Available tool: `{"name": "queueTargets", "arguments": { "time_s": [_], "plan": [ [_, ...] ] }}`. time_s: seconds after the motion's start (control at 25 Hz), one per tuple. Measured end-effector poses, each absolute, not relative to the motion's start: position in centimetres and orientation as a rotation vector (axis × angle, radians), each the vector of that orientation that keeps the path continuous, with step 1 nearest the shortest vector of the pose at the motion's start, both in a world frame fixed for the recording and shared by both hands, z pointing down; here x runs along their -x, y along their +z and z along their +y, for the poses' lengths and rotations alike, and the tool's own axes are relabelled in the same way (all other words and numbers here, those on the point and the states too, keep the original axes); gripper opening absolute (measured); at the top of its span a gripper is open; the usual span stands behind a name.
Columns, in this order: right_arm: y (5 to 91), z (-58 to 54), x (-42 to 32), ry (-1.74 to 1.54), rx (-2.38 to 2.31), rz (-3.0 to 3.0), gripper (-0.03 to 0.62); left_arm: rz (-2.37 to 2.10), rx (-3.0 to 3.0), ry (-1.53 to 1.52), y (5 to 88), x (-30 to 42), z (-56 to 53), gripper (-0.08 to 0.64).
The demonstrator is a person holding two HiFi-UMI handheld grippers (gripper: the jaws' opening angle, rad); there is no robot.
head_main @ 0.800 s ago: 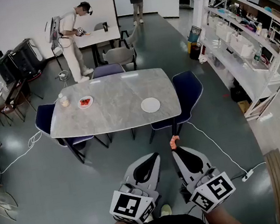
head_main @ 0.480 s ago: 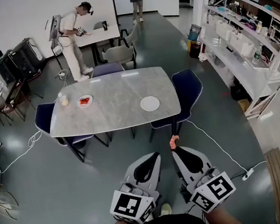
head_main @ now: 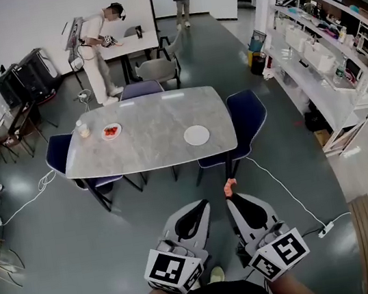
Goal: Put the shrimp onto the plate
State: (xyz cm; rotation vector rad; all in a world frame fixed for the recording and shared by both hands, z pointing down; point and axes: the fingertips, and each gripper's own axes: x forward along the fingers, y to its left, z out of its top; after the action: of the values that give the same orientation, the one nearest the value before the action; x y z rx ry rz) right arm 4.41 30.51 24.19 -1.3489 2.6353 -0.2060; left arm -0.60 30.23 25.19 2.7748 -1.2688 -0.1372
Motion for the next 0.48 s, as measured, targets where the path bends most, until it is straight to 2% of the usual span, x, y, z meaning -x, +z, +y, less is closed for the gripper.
{"name": "queueTargets", "arguments": {
  "time_s": [0.48],
  "plan": [
    [24.8,29.5,-6.6,-0.228,1.316,2.636,0.044,-1.328,-2.757,-0.128,25.5,-1.2,29.3,0.008]
  ]
}}
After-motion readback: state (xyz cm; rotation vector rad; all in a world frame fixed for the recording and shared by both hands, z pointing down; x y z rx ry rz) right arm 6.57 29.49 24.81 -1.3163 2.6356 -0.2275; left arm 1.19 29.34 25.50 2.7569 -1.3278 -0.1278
